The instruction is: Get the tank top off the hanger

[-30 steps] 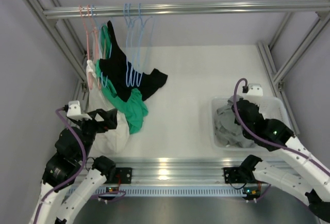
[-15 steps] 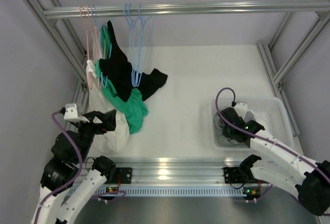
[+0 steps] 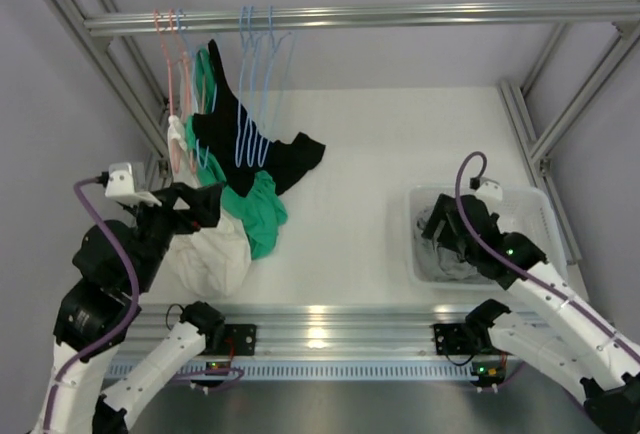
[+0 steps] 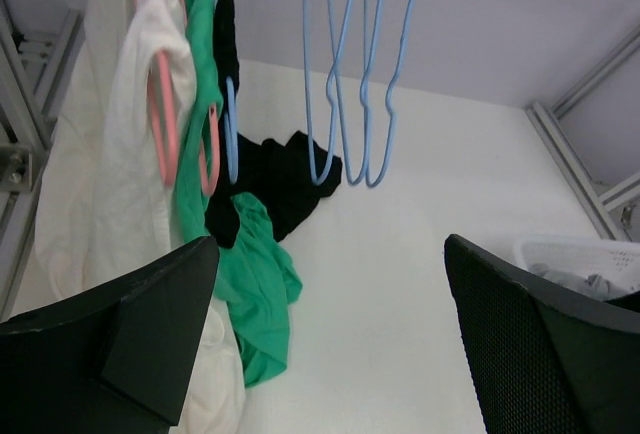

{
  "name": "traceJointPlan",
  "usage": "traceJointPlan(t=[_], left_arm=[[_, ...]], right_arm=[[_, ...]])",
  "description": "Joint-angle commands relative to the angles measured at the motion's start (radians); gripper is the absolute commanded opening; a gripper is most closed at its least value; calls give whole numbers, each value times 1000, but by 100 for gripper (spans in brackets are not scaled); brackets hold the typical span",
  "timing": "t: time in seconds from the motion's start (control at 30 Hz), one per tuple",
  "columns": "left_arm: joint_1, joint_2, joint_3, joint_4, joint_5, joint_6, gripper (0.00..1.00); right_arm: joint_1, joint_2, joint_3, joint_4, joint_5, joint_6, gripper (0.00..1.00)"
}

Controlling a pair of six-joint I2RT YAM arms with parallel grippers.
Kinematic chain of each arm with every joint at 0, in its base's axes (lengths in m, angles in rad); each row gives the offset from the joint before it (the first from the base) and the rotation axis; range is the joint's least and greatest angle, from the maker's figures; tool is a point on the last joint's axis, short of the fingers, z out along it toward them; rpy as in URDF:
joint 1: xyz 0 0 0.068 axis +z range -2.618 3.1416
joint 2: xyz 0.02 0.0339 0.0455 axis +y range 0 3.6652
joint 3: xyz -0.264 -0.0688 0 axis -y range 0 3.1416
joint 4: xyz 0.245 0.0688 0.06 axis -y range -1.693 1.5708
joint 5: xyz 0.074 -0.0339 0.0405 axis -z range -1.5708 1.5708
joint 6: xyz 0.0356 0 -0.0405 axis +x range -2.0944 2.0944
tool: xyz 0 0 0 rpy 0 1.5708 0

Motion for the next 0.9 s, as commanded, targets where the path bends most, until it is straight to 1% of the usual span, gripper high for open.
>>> traceJointPlan(t=[0.0,0.1,0.17,0.2,0.27,0.33,0.37,0.4,0.43,0.47,0.5,0.53,0.57,0.6,0.63,0.67,0.7,0.73,0.77,0.83,0.87], left_arm=[[1,164,149,-20,-50,10,99],[1,289,231,-48,-116,18,99],[1,336,306,-51,-150,10,99],[1,385,335,-49,-158,12,99],[1,436,447,-66,-173,18,99],[1,519,539,-107,-176,30,99],[1,550,630,-121,-179,33,99],[1,603,671,-129,-199,38,99],[1,631,706,-146,-213,54,99],[1,659,779,-158,-228,62,99],[1,712,813,-170,-235,84,99],[1,735,846,-180,-242,93,99],[1,777,873,-183,-247,102,96],[3,801,919,-184,-250,117,93],[4,829,947,-190,-279,162,85],[4,879,975,-193,-287,186,78],[23,907,1016,-192,-290,212,68],[46,948,1037,-192,-278,222,37],[96,962,1051,-190,-246,231,30],[167,990,1073,-192,-183,234,30],[217,1002,1070,-190,-108,239,33]], right_arm=[[-14,-49,111,-126,107,-35,86],[-14,-74,124,-149,119,-58,99],[-17,-84,133,-158,124,-64,99],[-17,-98,148,-158,121,-78,99],[-17,-112,180,-155,101,-99,99],[-15,-123,268,-155,61,-171,99],[-15,-127,300,-154,43,-196,98],[-15,-133,378,-154,17,-242,98],[-14,-138,418,-148,1,-264,97],[-17,-141,455,-145,-20,-287,97],[-15,-144,530,-145,-60,-334,95],[-15,-141,565,-143,-79,-357,93],[-15,-137,596,-145,-96,-379,91],[-15,-127,646,-143,-131,-417,86],[-15,-123,661,-140,-151,-435,82],[-15,-118,668,-125,-177,-449,81],[-15,-103,667,-119,-226,-474,80],[-15,-95,661,-109,-249,-485,79],[-14,-86,653,-106,-272,-501,79],[-15,-61,618,-99,-297,-514,79],[-15,-55,607,-94,-301,-527,79]])
